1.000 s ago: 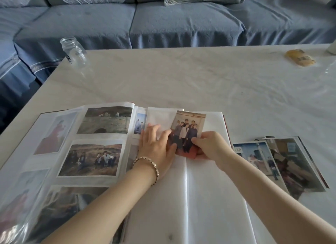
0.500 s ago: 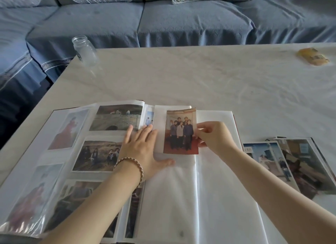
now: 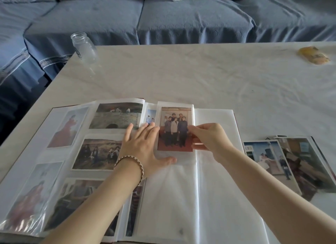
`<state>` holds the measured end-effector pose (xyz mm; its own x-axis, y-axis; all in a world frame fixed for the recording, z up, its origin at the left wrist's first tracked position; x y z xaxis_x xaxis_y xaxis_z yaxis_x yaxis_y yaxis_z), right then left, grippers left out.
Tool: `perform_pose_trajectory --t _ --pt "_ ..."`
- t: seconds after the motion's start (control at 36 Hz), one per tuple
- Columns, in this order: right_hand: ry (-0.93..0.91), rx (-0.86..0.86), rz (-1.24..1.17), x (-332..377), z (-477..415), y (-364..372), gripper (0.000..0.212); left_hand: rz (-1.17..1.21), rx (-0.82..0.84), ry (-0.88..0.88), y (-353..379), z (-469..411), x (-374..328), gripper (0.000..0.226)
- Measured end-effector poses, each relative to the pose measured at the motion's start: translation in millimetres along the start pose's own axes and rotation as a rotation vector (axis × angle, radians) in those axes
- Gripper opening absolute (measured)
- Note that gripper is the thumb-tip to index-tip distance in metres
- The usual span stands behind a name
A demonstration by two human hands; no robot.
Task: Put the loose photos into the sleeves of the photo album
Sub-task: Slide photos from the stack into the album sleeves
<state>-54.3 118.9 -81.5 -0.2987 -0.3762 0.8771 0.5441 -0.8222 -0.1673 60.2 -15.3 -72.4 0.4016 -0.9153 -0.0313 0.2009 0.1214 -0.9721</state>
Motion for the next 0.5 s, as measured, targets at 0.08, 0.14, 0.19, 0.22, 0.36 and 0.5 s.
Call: perform_pose_trajectory --t 0.08,0.14,0.19,0.22,0.36,0.5 --pt "-0.043 -0.073 0.101 -1.0 -0.9 1.8 0.020 0.004 -0.008 0.002 0.0 -1.0 -0.4 0.101" --pt "-0.086 -0.143 0.180 -0.1 -1.5 2.9 0.024 0.002 -0.009 0.002 -0.2 -1.3 -0.4 0.100" --pt "-0.128 -0.192 0.214 1.3 0.3 4.7 0.025 0.000 -0.010 0.002 -0.1 -1.1 -0.6 0.100" --pt "-0.142 -0.213 0.225 1.1 1.5 5.2 0.025 -0.001 -0.011 0.001 -0.2 -0.8 -0.8 0.099" --pt "-0.181 -0.281 0.226 -2.8 5.8 5.8 0.023 0.013 -0.043 0.006 0.4 -1.1 -0.3 0.100" --pt "-0.174 -0.299 0.190 -4.5 5.9 5.6 0.019 0.023 -0.052 0.011 1.3 -0.9 0.3 0.101"
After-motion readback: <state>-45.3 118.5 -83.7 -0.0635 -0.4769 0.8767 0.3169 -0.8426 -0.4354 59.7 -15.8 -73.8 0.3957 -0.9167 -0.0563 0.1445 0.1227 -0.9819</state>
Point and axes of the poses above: each hand's wrist, its own z-axis away from the middle knuckle, its own y-axis out of the palm, x = y × z, the point moved 5 cm from there along -z, towards the middle knuckle, and after that the axes turned 1 degree about x, right-handed, at the moved point
